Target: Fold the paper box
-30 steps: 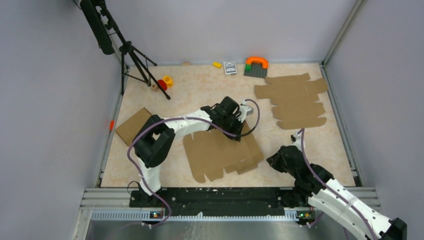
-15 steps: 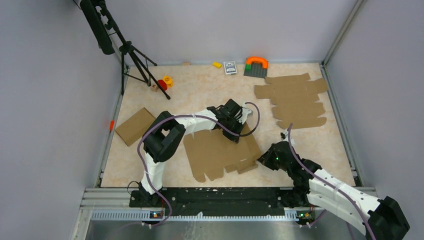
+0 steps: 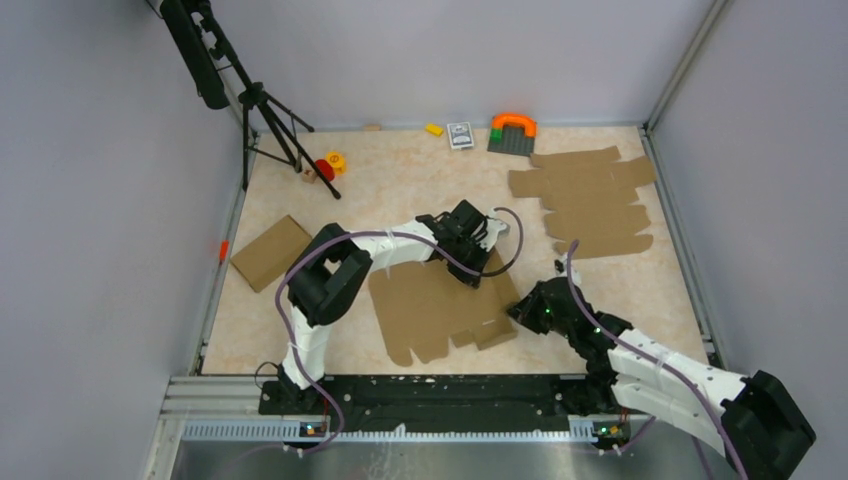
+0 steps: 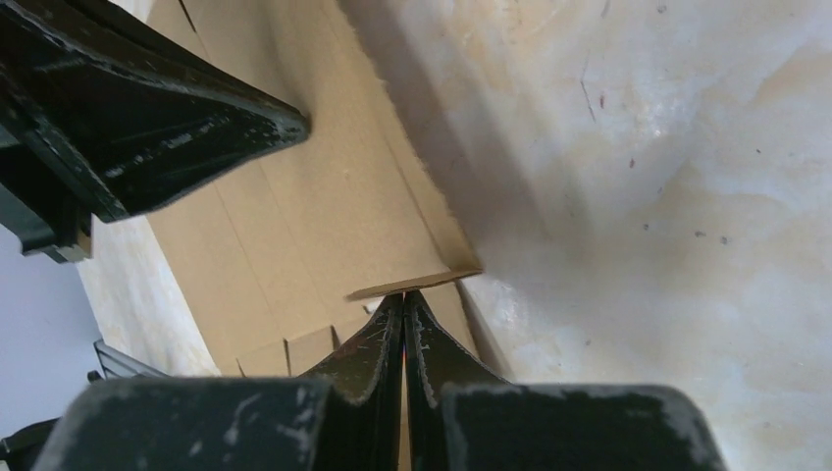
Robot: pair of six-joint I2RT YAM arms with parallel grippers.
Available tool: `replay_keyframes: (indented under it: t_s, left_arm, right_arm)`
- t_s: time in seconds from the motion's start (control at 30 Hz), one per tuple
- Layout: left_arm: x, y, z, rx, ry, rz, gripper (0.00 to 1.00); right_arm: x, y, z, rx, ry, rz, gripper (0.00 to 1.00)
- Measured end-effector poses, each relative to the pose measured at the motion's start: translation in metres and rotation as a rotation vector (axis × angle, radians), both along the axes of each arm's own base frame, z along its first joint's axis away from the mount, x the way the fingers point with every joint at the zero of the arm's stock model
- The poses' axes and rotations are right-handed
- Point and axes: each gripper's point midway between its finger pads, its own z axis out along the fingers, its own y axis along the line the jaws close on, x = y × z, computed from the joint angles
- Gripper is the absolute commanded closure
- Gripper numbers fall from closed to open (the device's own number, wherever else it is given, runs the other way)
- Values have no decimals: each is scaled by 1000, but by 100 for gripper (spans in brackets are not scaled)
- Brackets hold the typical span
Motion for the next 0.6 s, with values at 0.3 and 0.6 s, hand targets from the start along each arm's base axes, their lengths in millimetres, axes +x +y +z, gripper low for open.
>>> replay_keyframes:
  t_s: [0.3, 0.6]
  left_arm:
    - [-10, -6, 0, -4, 2, -35, 100]
    - [-12, -7, 0, -3, 2, -42, 100]
  right_arm:
    - [16, 3, 14, -5, -27, -25, 100]
    - [27, -16, 3, -63, -16, -59, 100]
